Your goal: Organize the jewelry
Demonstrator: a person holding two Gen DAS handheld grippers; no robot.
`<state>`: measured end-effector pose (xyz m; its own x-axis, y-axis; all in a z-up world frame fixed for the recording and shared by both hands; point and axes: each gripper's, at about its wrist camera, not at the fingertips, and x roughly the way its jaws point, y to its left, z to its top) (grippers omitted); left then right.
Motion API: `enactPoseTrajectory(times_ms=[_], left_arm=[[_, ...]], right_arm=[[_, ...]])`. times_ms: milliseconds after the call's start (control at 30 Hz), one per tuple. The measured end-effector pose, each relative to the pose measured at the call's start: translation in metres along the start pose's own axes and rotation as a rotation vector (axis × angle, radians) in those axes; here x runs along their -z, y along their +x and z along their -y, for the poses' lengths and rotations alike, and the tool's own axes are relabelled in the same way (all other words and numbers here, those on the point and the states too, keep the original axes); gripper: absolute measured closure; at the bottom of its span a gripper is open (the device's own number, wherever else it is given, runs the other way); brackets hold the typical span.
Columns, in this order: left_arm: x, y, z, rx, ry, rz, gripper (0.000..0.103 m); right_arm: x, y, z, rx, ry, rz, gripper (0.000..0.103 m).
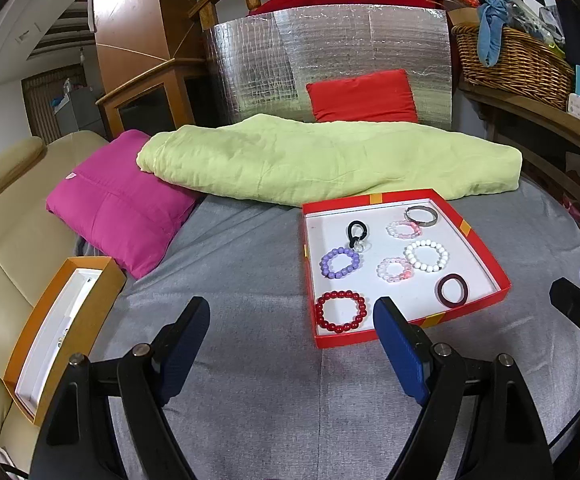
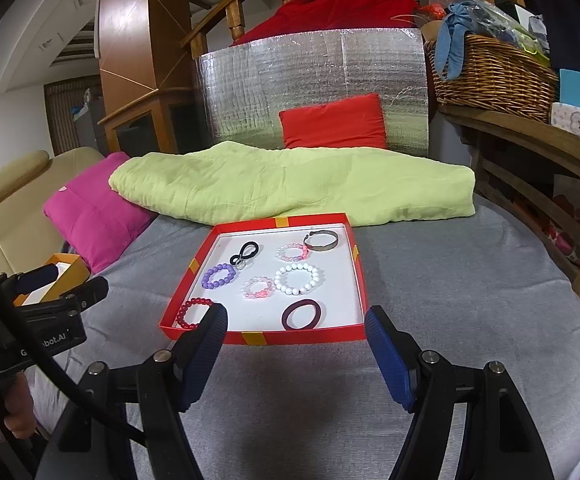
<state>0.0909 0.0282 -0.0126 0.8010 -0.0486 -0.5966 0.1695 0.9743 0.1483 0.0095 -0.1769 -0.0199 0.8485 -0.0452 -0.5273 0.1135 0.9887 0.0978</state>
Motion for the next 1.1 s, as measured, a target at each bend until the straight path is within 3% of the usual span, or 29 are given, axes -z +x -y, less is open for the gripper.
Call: enactPoseTrajectory(times_ms=[1100], left_arm=[[0.0015, -0.0011, 0.0020, 0.001, 0.016, 0.003, 0.019]], right_arm=[[0.0002, 0.0004, -0.0019, -0.005, -0.005, 0.004, 0.029]])
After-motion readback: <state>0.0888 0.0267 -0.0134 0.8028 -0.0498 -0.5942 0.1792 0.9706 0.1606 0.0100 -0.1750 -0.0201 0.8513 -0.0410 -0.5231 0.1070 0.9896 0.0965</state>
